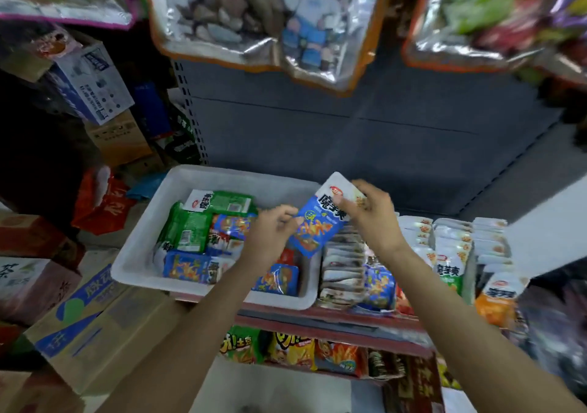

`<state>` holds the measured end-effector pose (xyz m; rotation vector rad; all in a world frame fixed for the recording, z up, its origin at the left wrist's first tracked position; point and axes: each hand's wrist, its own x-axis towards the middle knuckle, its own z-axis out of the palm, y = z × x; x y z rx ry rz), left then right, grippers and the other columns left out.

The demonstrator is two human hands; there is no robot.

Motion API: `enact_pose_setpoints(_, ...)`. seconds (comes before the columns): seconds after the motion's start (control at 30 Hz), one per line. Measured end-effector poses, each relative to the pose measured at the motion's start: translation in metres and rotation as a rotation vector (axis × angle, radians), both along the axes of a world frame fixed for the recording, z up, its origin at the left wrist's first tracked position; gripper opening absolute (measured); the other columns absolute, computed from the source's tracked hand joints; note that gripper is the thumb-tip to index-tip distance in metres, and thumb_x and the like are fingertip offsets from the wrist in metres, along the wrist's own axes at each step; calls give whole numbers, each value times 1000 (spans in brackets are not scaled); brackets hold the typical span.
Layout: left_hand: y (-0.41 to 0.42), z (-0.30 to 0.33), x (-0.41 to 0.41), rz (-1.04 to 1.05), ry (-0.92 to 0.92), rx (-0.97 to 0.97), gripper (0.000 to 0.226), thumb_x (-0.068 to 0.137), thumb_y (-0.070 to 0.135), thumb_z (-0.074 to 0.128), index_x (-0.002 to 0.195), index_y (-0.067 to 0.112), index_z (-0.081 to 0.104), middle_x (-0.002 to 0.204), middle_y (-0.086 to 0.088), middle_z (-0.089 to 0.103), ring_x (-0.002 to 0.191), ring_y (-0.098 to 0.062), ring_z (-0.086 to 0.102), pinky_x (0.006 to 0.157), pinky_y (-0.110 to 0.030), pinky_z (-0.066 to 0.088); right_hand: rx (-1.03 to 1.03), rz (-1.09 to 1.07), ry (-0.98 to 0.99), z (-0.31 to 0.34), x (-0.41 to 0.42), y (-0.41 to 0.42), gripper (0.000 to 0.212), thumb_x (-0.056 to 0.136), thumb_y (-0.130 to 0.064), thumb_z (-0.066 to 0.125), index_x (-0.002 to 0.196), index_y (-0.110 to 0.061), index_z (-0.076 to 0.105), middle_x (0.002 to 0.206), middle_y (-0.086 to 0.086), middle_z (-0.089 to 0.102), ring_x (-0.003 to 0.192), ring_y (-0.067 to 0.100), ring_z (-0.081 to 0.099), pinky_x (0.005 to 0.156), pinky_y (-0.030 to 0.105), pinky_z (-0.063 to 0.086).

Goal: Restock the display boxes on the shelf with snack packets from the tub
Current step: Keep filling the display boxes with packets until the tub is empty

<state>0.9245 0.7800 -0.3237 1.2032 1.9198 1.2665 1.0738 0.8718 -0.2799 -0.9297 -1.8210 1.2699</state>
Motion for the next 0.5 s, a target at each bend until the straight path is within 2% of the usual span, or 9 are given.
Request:
enact_pose_setpoints(0.07, 15, 6, 27, -47, -19, 7, 17, 90, 12, 61, 104, 3, 66, 95, -14, 69, 77, -10, 59, 71, -14, 45, -15, -23, 17, 9, 31, 10, 9, 87, -5, 64, 82, 2, 61, 69, -1, 58, 68, 11, 54, 61, 33, 45)
enact_pose_setpoints(0.17, 35, 11, 64, -145, 14, -19, 23, 91, 14, 60, 112, 3, 61, 102, -8, 65, 84, -10, 58, 68, -7, 43, 15, -103, 16, 22, 75, 26, 11, 86, -10, 66, 77, -15, 63, 66, -10, 63, 66, 12, 58, 58, 29, 47)
enact_pose_setpoints(0.2, 40, 9, 74, -176, 66, -32, 27, 91, 16, 59, 116, 5, 60, 108, -7, 64, 90, -11, 58, 72, -7, 43, 29, -137, 2, 24, 88, 32, 13, 85, -14, 68, 75, -18, 63, 65, -10, 63, 66, 15, 59, 56, 28, 47)
enact_pose_setpoints(0.27, 46, 2, 89, -243, 260, -64, 34, 92, 23, 58, 124, 10, 55, 122, -6, 58, 110, -17, 54, 90, -21, 43, 48, -195, -38, 24, 112, 43, 14, 83, -20, 71, 72, -24, 62, 66, -8, 64, 69, 19, 60, 58, 35, 50)
enact_pose_setpoints(0.33, 46, -3, 99, -327, 488, -143, 44, 93, 27, 54, 134, 15, 47, 136, -3, 48, 128, -21, 39, 103, -31, 33, 73, -228, -73, 22, 127, 51, 16, 84, -19, 70, 72, -26, 61, 70, -5, 65, 71, 18, 61, 66, 45, 51)
enact_pose_setpoints(0.43, 49, -8, 109, -431, 799, -283, 58, 93, 33, 50, 146, 23, 29, 152, 6, 28, 140, -16, 17, 111, -32, 14, 154, -302, -98, 18, 139, 58, 10, 86, -19, 67, 78, -20, 61, 71, 1, 65, 68, 20, 59, 67, 44, 50)
enact_pose_setpoints(0.5, 54, -8, 116, -463, 961, -337, 61, 92, 34, 49, 147, 23, 26, 153, 6, 27, 142, -16, 12, 115, -39, 5, 163, -358, -84, 12, 142, 64, 10, 88, -20, 64, 85, -12, 61, 75, 13, 66, 70, 31, 62, 69, 47, 50)
